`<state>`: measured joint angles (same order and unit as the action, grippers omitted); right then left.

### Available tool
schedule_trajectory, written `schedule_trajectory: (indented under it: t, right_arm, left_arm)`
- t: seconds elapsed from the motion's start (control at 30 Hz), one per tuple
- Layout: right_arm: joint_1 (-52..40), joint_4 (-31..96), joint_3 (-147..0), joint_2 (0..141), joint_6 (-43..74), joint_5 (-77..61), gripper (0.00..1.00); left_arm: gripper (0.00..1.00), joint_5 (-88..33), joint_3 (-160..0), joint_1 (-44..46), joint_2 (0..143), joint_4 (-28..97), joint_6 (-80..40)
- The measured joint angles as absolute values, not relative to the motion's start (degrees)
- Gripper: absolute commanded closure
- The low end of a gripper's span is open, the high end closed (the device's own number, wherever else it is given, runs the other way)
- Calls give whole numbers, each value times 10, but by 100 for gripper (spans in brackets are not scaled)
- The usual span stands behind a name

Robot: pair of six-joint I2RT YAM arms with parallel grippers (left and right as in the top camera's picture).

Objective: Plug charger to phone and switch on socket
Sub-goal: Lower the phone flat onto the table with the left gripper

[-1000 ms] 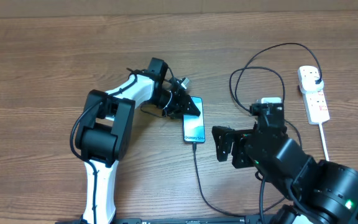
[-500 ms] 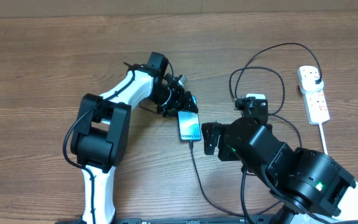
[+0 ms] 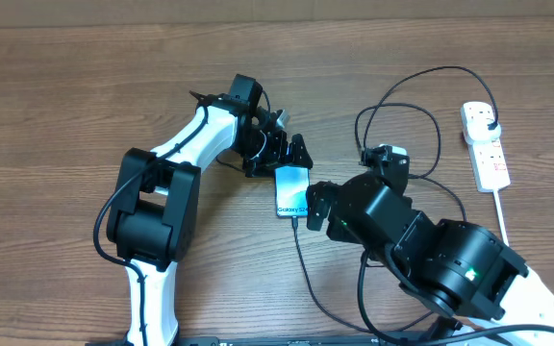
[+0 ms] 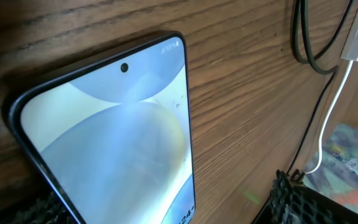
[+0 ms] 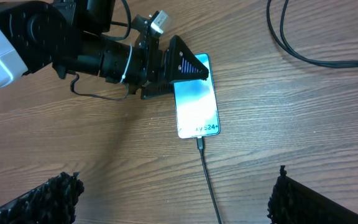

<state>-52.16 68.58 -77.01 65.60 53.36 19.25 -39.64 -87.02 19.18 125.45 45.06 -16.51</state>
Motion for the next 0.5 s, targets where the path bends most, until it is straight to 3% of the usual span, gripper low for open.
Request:
schedule_trajectory:
  t: [0.5]
  right_arm:
    - [-522, 686, -770, 656, 538, 182, 0]
  left_arm:
    - [0, -206, -882, 191, 1236, 511, -197]
